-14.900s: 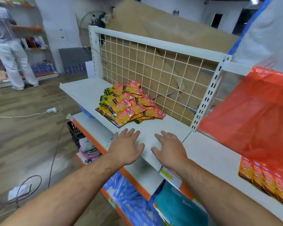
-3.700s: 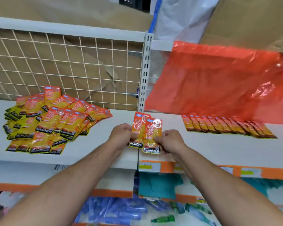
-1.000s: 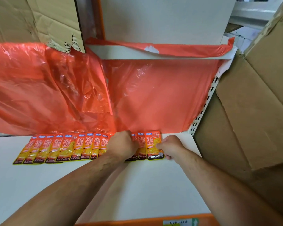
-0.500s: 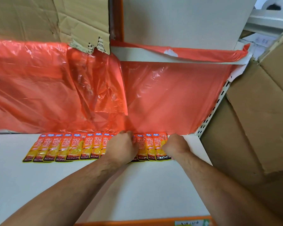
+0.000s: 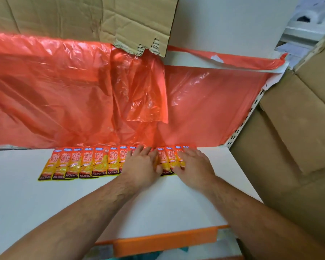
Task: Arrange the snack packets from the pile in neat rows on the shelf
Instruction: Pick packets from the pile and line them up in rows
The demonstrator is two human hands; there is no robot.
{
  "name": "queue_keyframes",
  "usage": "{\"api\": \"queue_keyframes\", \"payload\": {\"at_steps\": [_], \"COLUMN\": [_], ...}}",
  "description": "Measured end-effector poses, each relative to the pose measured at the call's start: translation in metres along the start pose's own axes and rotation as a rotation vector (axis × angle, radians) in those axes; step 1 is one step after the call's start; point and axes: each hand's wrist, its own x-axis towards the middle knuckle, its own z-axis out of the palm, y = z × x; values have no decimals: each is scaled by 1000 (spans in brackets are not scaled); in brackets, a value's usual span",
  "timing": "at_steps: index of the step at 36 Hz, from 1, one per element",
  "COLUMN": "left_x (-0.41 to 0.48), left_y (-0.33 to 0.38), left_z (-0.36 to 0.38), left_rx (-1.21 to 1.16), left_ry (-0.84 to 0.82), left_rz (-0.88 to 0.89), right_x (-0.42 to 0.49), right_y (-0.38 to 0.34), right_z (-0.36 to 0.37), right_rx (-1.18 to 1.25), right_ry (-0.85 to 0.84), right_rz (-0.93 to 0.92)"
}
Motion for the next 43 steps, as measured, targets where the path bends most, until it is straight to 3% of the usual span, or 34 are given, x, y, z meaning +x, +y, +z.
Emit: {"api": "queue_keyframes", "payload": {"at_steps": [10, 30, 43], "left_x": [-53, -236, -320], "left_y": [-26, -48, -132], "left_z": [-6, -48, -68], "left_rx": [1, 80, -16], "left_ry": [-71, -77, 36], "left_rz": [-109, -595, -768], "right_x": [-28, -105, -124], "right_y": [-56, -161, -287], "right_z": [0, 3, 13], "right_rx": [25, 127, 76], "right_ry": [-101, -212, -204], "right_rz": [-126, -522, -725]}}
